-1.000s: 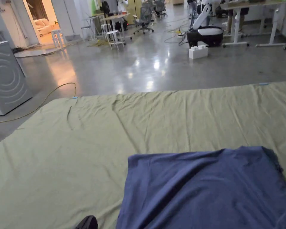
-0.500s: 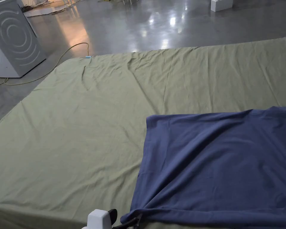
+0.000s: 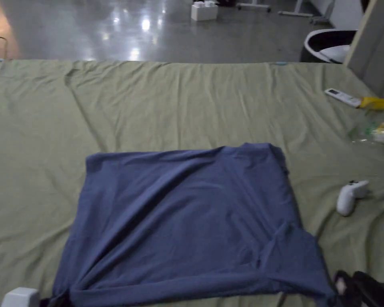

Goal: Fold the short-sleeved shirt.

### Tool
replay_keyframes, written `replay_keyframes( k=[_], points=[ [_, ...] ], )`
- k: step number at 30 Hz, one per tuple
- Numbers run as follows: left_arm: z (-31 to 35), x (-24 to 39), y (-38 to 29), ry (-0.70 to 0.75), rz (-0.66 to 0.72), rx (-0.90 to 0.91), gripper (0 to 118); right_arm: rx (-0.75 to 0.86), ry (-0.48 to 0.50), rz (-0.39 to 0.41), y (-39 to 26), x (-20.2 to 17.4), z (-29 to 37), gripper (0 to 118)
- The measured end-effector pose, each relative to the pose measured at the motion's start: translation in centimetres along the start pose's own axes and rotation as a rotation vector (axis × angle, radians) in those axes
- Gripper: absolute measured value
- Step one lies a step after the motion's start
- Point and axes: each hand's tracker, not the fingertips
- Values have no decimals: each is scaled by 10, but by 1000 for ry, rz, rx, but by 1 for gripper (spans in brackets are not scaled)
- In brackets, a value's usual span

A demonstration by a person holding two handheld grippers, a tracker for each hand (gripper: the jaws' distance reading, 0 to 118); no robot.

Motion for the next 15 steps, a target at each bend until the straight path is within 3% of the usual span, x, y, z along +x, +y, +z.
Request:
replay_keyframes(
  k=[1, 3, 6, 10, 12, 13, 15],
  points=[
    [0, 1, 1, 5, -10, -4, 10, -29, -11, -3, -5, 6, -10, 83],
    [-1, 4, 2, 16, -33, -14, 10, -118, -60, 14, -18, 15, -31, 81],
    [-2, 0, 2, 1, 4, -22, 10, -176, -54, 77, -38, 23, -52, 80],
    [-2, -3, 1, -7, 41, -16, 10, -252, -37, 66, -58, 34, -80, 80],
    [-3, -5, 2, -10, 40, -20, 10, -254, -17, 47, -64, 41, -94, 67],
    [-3, -5, 3, -12, 39, -22, 10, -259, -13, 40, -64, 41, -97, 48],
    [-3, -5, 3, -12, 46, -26, 10, -243, 2, 25, -65, 43, -102, 24]
  ],
)
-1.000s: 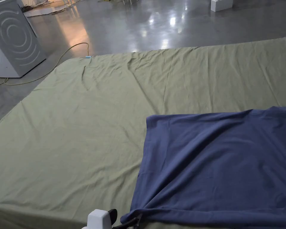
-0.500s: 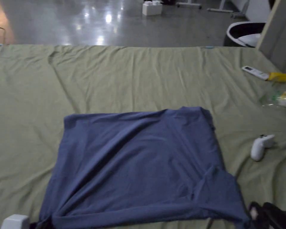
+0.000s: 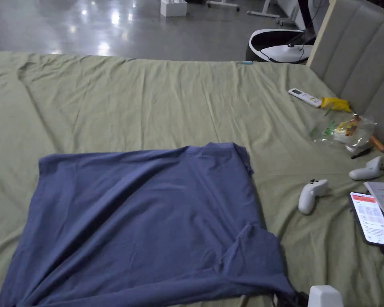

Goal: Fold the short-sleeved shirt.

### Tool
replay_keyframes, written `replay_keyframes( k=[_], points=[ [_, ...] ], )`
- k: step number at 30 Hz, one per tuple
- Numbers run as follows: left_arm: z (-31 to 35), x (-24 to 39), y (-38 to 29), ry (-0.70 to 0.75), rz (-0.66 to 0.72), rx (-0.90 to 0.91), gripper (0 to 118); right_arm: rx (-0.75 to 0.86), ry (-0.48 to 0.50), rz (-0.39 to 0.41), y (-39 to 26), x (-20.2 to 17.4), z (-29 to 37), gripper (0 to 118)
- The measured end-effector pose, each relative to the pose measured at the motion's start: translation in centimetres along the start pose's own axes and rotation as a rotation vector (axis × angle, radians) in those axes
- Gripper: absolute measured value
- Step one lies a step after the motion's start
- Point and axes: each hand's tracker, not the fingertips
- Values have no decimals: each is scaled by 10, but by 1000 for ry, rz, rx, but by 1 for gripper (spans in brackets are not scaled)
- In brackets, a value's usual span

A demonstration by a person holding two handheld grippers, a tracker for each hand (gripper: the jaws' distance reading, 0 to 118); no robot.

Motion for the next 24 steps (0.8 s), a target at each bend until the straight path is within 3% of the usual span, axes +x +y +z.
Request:
replay_keyframes(
  k=[2, 8, 12, 18, 20, 24],
  points=[
    [1, 1, -1, 3, -5, 2, 10, -1, 20, -16, 0, 1, -1, 12],
    [18, 12, -9, 40, -55, 101, 7, 64, 33, -47, -3, 2, 19, 10],
    [23, 13, -4, 18, 31, 224, 7, 134, 49, -36, 0, -2, 41, 9],
    [38, 7, 8, -2, -65, 277, 7, 213, 80, -20, 30, -4, 64, 9],
    [64, 16, 40, -10, -76, 276, 7, 194, 94, 33, 53, -2, 53, 9],
    [21, -9, 103, -11, -20, 262, 7, 184, 103, 22, 119, -6, 12, 9]
  ],
)
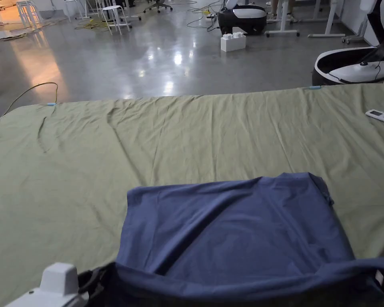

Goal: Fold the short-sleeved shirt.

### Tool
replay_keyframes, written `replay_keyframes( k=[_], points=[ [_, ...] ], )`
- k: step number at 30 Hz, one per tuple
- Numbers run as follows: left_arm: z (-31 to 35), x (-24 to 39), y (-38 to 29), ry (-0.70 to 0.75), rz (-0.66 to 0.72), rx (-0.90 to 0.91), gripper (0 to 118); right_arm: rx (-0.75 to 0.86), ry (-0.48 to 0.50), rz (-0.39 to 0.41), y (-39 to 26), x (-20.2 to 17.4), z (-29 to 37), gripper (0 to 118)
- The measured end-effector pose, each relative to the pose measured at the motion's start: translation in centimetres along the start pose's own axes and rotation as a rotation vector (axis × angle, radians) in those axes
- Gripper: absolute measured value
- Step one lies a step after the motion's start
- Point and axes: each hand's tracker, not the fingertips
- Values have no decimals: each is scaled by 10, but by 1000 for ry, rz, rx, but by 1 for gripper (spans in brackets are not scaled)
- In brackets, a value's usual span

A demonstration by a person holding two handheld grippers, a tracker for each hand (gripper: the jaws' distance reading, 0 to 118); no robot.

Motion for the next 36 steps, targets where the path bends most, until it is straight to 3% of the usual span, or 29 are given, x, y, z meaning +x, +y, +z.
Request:
replay_keyframes(
  k=[7, 9, 10, 11, 12, 13, 14, 16, 17, 20, 24, 28, 31, 36],
  points=[
    [-103, -22, 51, 43, 145, -162, 7, -150, -60, 64, 62, -3, -119, 9],
    [-120, -28, 57, 21, 165, -118, 8, -185, -71, 84, 67, -5, -151, 9],
    [-128, -31, 59, 12, 167, -111, 14, -204, -80, 85, 66, -3, -163, 11],
    [-134, -32, 57, 9, 181, -121, 31, -228, -92, 72, 63, 0, -174, 20],
    [-142, -34, 57, 24, 226, -167, 54, -259, -92, 45, 60, 3, -188, 42],
    [-147, -37, 57, 28, 243, -203, 80, -284, -92, 18, 57, 7, -194, 79],
    [-146, -40, 56, 36, 237, -203, 88, -316, -98, -10, 55, 11, -198, 88],
    [-137, -35, 59, 58, 220, -175, 88, -267, -94, -23, 56, 15, -190, 77],
    [-132, -33, 61, 46, 198, -131, 88, -240, -88, -25, 57, 17, -183, 77],
    [-68, -25, 72, 59, 120, 3, 88, -127, -58, 79, 71, 18, -143, 77],
    [21, -3, 97, 41, 136, 220, 88, 59, -35, 160, 90, -2, -62, 77],
    [101, 30, 108, 40, 42, 376, 88, 272, 11, 112, 93, -28, 21, 78],
    [158, 59, 101, 2, -50, 467, 88, 405, 8, 136, 85, -44, 70, 78],
    [210, 108, 83, 121, -155, 599, 87, 479, -12, 115, 67, -75, 125, 77]
  ],
)
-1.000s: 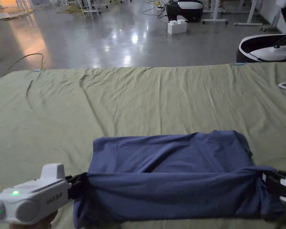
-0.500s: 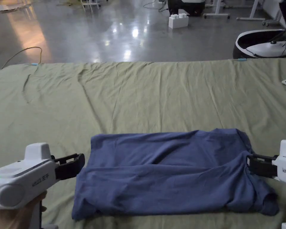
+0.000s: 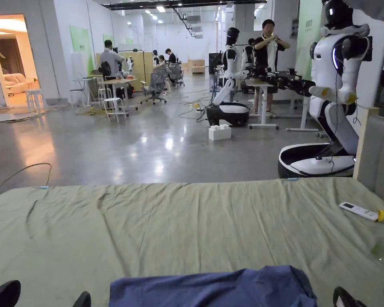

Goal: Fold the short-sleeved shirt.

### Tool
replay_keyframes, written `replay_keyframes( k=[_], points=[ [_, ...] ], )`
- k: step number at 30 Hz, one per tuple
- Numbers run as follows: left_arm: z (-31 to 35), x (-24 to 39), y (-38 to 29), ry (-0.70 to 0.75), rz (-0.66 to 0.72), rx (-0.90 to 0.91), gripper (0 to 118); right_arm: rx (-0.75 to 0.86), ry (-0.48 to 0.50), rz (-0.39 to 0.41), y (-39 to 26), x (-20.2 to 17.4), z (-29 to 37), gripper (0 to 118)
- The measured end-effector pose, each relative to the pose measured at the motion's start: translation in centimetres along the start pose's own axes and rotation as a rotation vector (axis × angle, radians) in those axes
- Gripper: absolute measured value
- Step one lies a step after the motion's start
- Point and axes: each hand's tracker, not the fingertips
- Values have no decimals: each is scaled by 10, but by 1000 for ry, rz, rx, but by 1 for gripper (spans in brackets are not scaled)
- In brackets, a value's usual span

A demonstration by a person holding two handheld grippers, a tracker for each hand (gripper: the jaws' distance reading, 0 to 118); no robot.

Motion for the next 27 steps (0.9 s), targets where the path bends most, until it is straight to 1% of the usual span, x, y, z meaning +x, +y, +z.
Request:
replay_keyframes(
  k=[1, 2, 3, 4, 5, 6, 7, 8, 9, 10, 11, 12, 13, 14, 15, 16, 17, 23, 27],
  points=[
    [5, 5, 1, 9, -6, 9, 87, 31, -1, 2, 0, -4, 7, 74],
    [10, 12, 2, 21, -13, 11, 85, 36, 3, 10, 0, -11, 16, 69],
    [17, 20, 4, 30, -18, 7, 82, 40, 4, 20, 0, -16, 21, 60],
    [19, 24, 4, 43, -65, -2, 72, 33, 7, 28, 1, -20, 25, 47],
    [24, 32, 3, 55, -94, -8, 58, 4, 18, 46, 1, -24, 28, 41],
    [27, 36, 2, 60, -110, -23, 38, -13, 16, 41, 0, -29, 33, 39],
    [31, 41, 2, 47, -94, -29, 12, -7, 12, 45, 0, -33, 36, 36],
    [34, 44, 1, 33, -85, -39, 9, -4, 14, 52, -1, -36, 40, 26],
    [38, 44, -1, 20, -75, -39, 9, -16, 16, 35, -3, -39, 42, 13],
    [38, 43, -2, -10, -51, -62, 4, -7, 16, 37, -4, -42, 44, 2],
    [40, 41, -3, -39, -36, -81, 3, -13, 15, 35, -6, -44, 45, 2],
    [41, 40, -4, -22, -35, -77, 0, -45, 25, 40, -6, -45, 43, 1],
    [41, 39, -5, -20, -32, -80, 0, -74, 24, 26, -8, -47, 43, 0],
    [42, 37, -5, -20, -24, -87, 0, -59, 19, 33, -9, -49, 45, 0],
    [44, 34, -5, -12, -8, -83, 0, -9, 22, 74, -4, -50, 47, 0],
    [46, 31, -5, -11, 16, -79, 0, -15, 23, 60, -3, -50, 47, 0],
    [47, 28, -4, -20, 48, -80, 0, -38, 28, 17, -4, -50, 45, 0],
    [50, 26, -8, -2, 55, -97, 0, -14, 18, 13, 3, -48, 45, 0],
    [49, 25, -12, 0, 58, -109, 0, -5, 22, -7, 3, -48, 46, 0]
  ],
)
